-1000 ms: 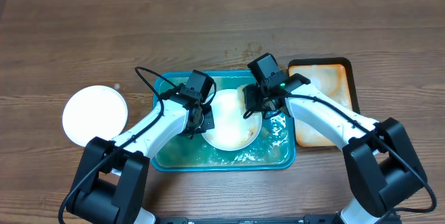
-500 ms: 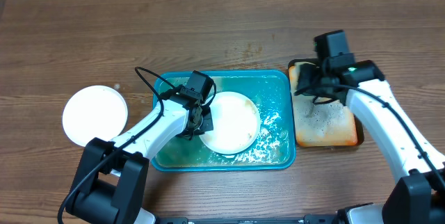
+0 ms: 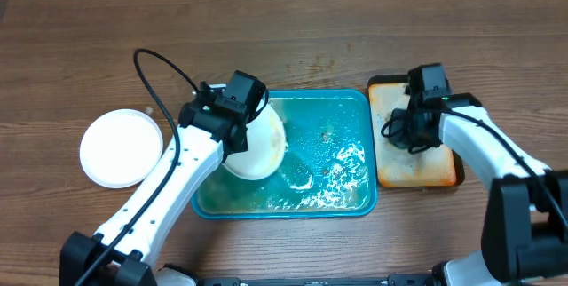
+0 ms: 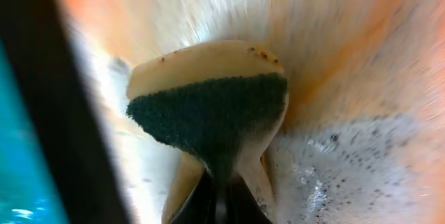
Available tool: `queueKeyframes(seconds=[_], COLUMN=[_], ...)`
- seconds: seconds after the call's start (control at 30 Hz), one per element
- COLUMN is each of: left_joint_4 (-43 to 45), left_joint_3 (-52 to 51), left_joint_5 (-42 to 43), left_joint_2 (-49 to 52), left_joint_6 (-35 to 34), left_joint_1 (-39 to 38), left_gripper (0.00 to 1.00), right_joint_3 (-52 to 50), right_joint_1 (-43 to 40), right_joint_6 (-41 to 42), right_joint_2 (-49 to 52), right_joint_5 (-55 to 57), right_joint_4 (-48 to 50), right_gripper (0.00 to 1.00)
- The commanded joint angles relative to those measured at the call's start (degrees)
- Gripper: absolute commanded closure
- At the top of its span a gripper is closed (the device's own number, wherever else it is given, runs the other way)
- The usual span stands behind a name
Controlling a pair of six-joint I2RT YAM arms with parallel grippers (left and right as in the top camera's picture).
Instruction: Clean dirty plates on tray and stack at the side
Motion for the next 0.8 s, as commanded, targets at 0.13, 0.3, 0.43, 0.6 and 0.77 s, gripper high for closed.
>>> queueKeyframes(seconds=[0.13,0.3,0.43,0.6,0.77], left_joint_4=[-1.99,-1.05,-1.29,-1.33,-0.11], left_joint_3=[1.42,1.42,1.42,1.42,1.42], left_joint_5=[-15.41,-15.74,-20.13,-31.30,-39.04], left_joint_2=[-0.72,-0.70,-0.72,-0.72,-0.66], left_joint_6=[-0.31,0.37,3.32,3.34,3.10], left_joint_1=[-2.93,-5.90,-8.59,-12.96,-18.88], left_gripper=[0.96,0.96,0.96,0.96,0.96], right_joint_3=[-0.85,-0.85,-0.85,-0.85,-0.85], right_joint_1=[-0.28,-0.28,-0.28,-0.28,-0.28], right_joint_6=[-0.70,-0.70,-0.70,-0.70,-0.70], right_joint_2=[3.39,3.37,3.37,3.37,3.37], right_joint_5=[0.13,0.13,0.13,0.13,0.13], right_joint_4=[0.68,0.70,0.70,0.68,0.68], right_gripper=[0.96,0.96,0.96,0.96,0.96])
